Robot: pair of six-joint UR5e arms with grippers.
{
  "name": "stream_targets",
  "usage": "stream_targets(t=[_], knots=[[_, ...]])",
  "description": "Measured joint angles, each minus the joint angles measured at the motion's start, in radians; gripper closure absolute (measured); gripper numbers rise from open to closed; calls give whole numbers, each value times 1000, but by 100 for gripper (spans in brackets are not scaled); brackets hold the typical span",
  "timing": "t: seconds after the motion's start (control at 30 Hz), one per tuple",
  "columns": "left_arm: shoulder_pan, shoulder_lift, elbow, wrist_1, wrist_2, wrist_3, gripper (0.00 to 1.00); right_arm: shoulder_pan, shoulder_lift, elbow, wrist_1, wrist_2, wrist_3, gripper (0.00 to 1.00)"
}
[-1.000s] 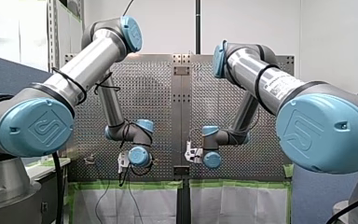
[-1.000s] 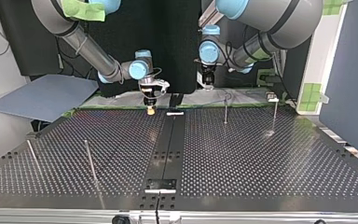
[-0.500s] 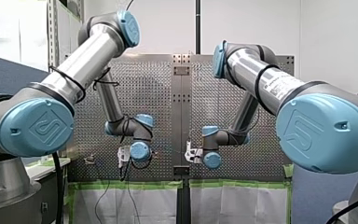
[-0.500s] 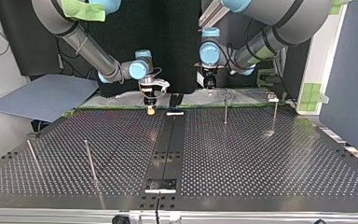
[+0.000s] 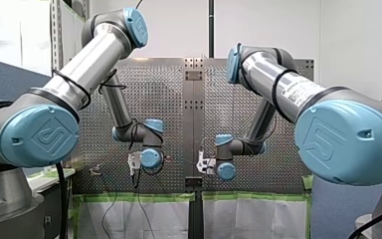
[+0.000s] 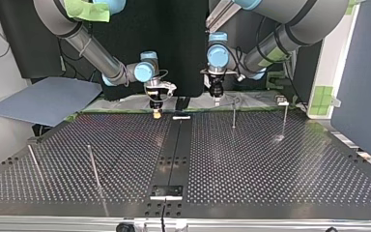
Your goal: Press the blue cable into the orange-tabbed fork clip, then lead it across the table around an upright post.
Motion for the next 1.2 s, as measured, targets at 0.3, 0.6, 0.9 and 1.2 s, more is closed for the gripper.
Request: stream_targets(t=[0.3,0.6,0.9,1.2], knots=[[10,-2,13,-20,-9,22,0,1,0,0,1,0,0,100],[25,-21,39,-20,21,21,0,1,1,0,1,0,0,100],[33,-57,87,-29,22,11,0,0,0,0,5,0,0,100],[41,-79,114,-39,20,5,0,-3,0,0,12,0,0,100]])
